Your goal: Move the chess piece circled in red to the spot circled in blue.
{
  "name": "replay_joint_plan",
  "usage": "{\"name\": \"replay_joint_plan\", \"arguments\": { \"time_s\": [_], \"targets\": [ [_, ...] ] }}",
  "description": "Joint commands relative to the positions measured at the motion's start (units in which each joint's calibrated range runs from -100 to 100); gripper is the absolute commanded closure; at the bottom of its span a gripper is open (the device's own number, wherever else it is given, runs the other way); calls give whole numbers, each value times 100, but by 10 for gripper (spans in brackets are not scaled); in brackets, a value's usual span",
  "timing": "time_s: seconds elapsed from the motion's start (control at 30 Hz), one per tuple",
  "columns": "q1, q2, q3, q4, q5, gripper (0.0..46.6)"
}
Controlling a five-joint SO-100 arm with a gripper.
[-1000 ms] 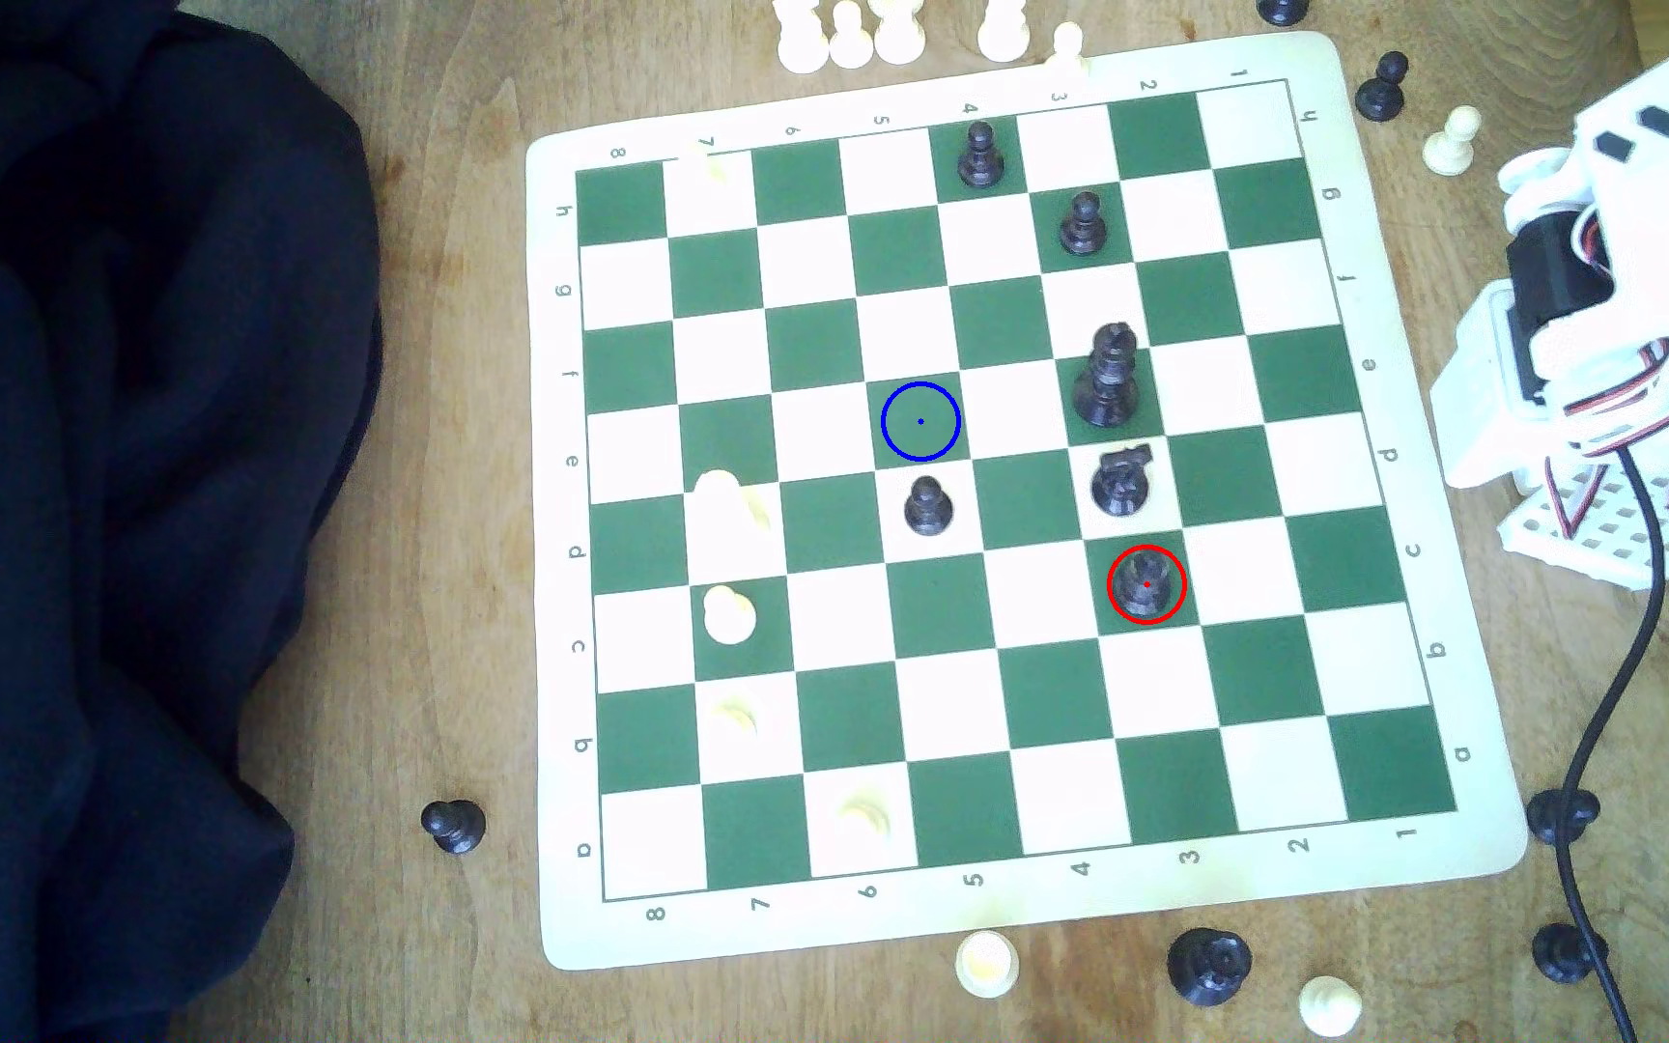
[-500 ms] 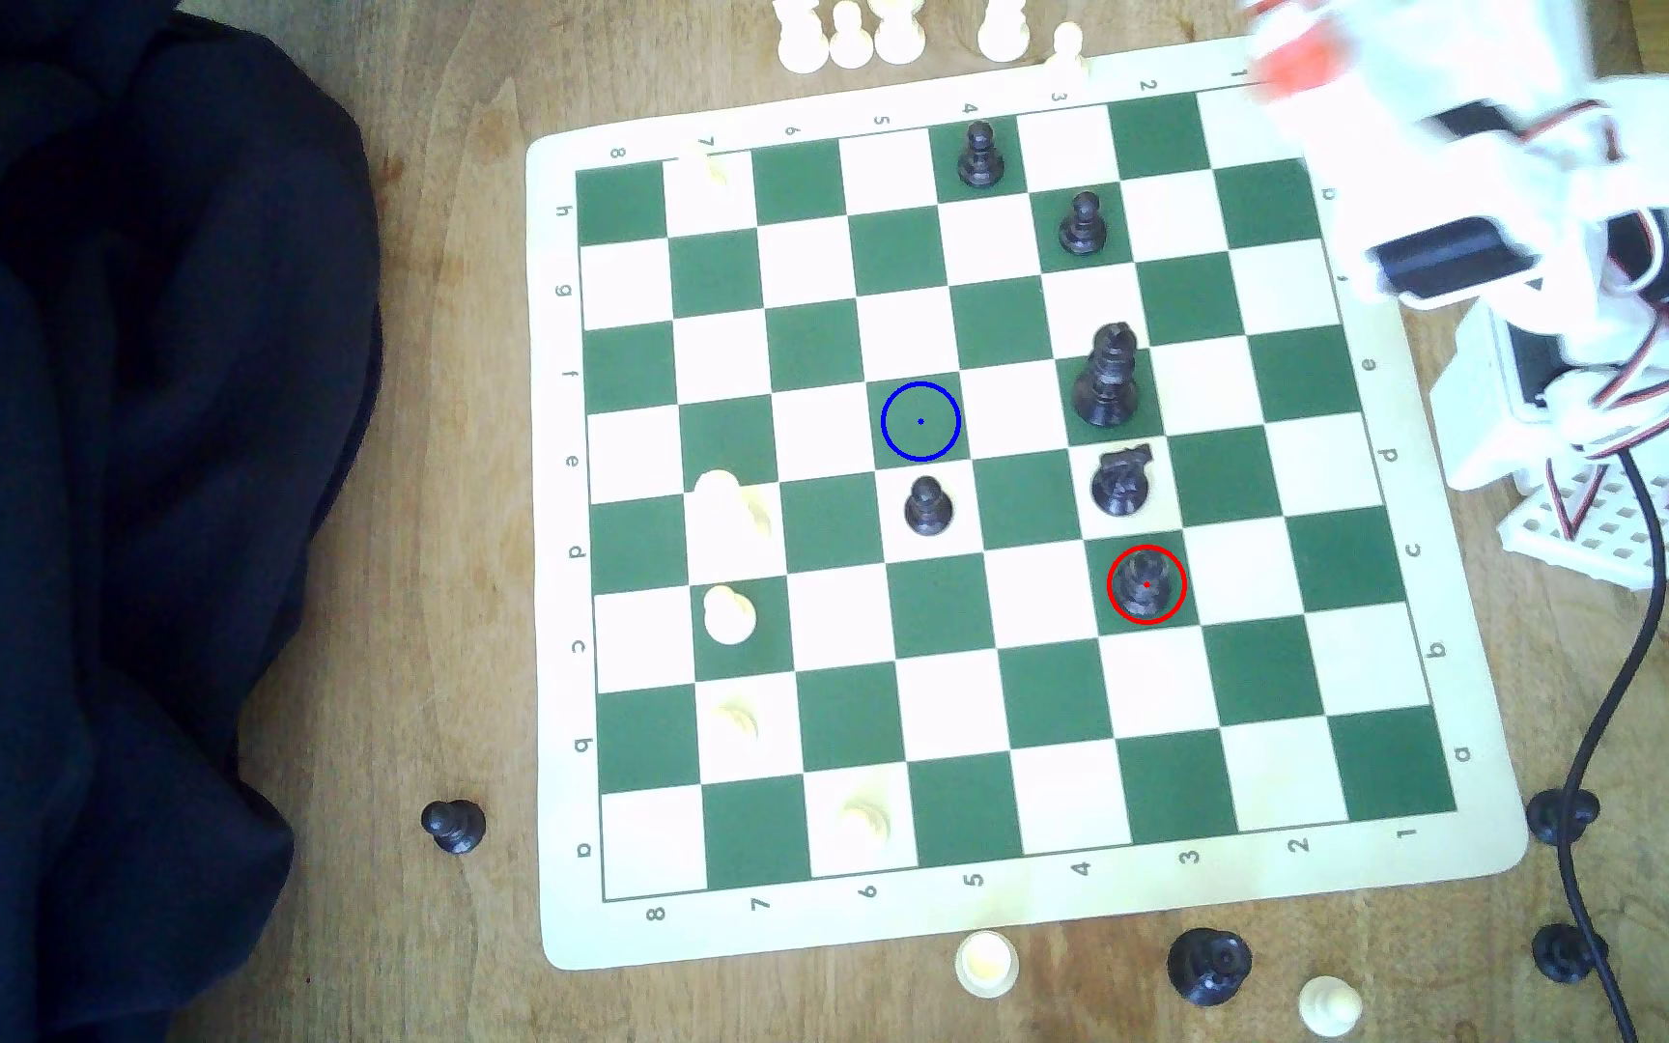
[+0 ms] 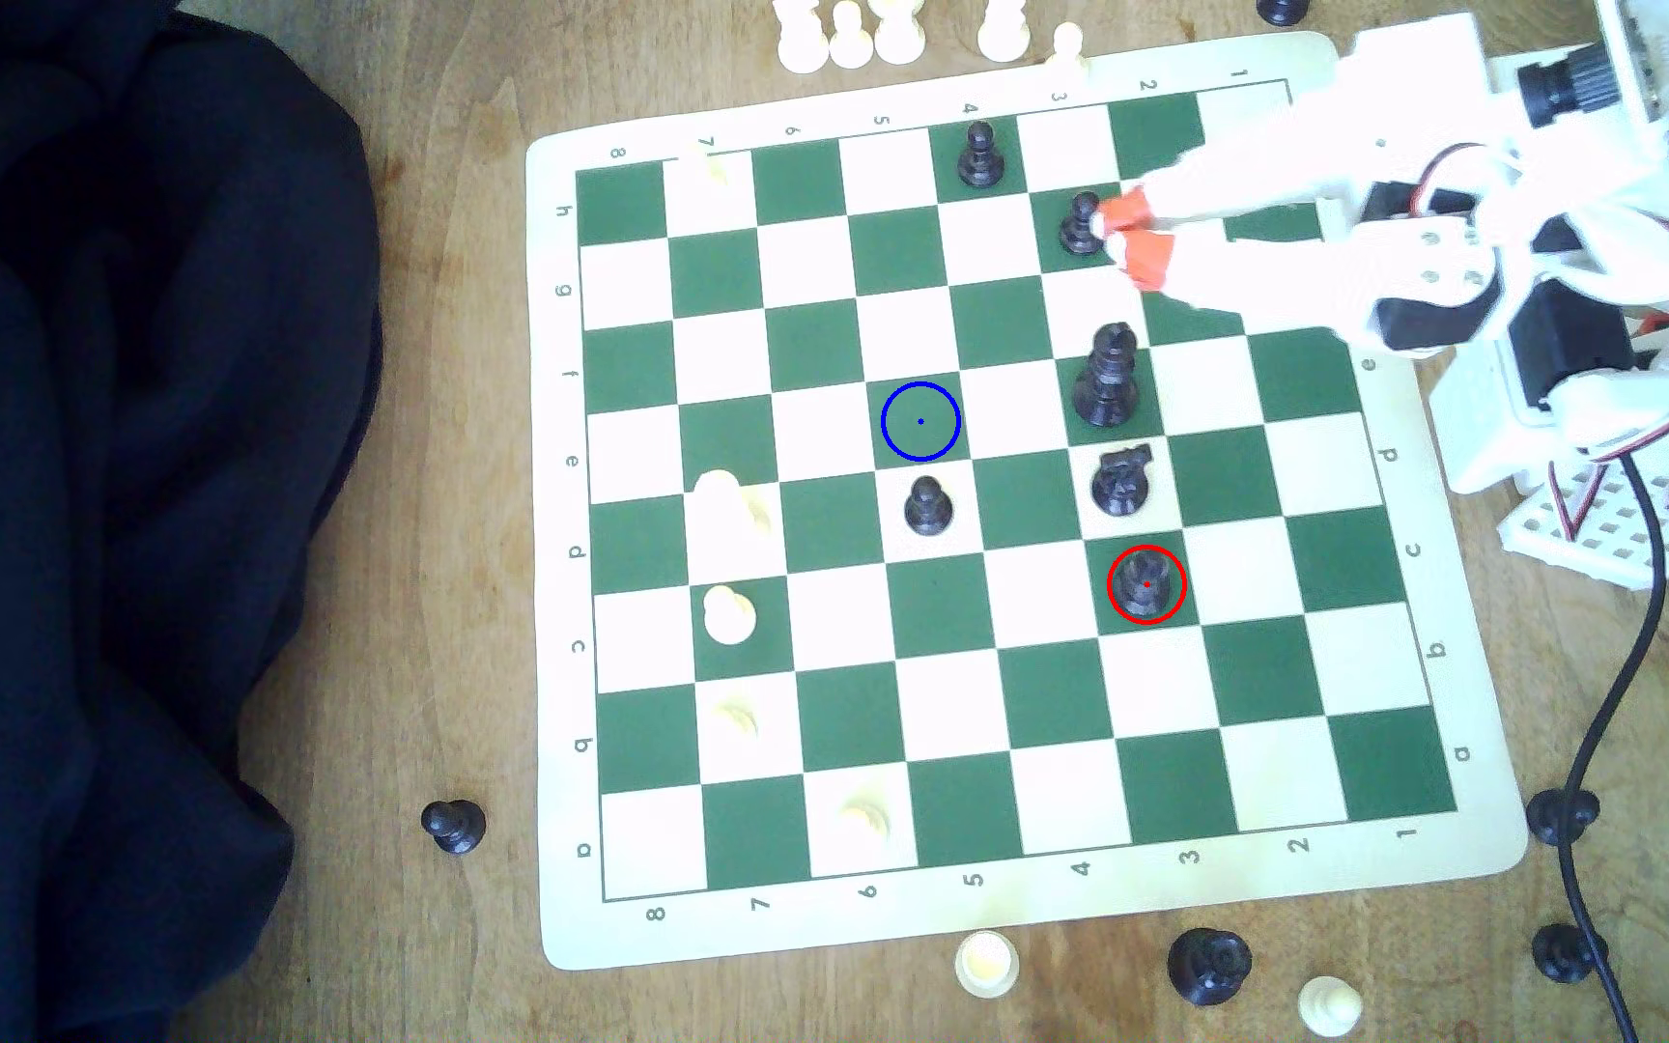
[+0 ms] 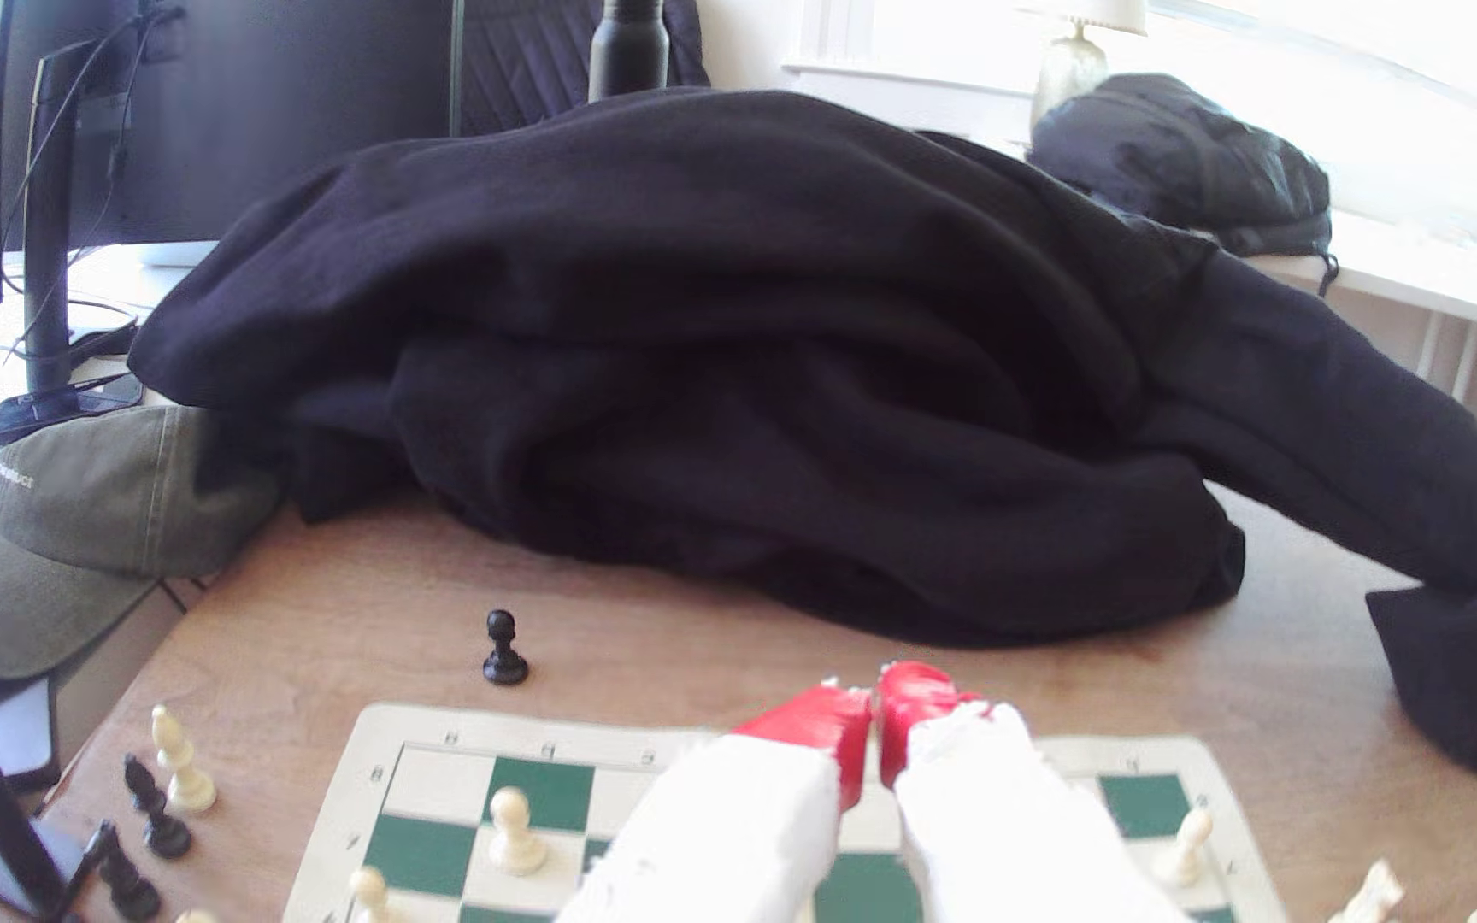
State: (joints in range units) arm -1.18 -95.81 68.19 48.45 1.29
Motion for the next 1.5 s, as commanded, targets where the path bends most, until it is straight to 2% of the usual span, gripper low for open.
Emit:
{"name": "replay_joint_plan", "arguments": {
  "time_s": [0.0,0.03,0.27,0.33,0.47,0.6,0.67,0.8,0.9,1.03,1.47],
  "targets": [
    [-433,14,-472,872,-20,464],
    [-613,39,-463,1126,-29,464],
    [-801,404,-454,2600,5,432],
    [-879,583,-409,3173,-39,371],
    [-1153,608,-164,3345,-176,332],
    [-1419,1457,-182,3190,-337,334],
    [-1442,1729,-182,3026,-337,332],
    [-1372,2578,-74,2461,-278,346],
    [-1388,3189,-55,2166,-264,340],
    [-1286,3596,-92,2002,-186,337],
    [-1137,4785,-146,790,-151,338]
  ]
}}
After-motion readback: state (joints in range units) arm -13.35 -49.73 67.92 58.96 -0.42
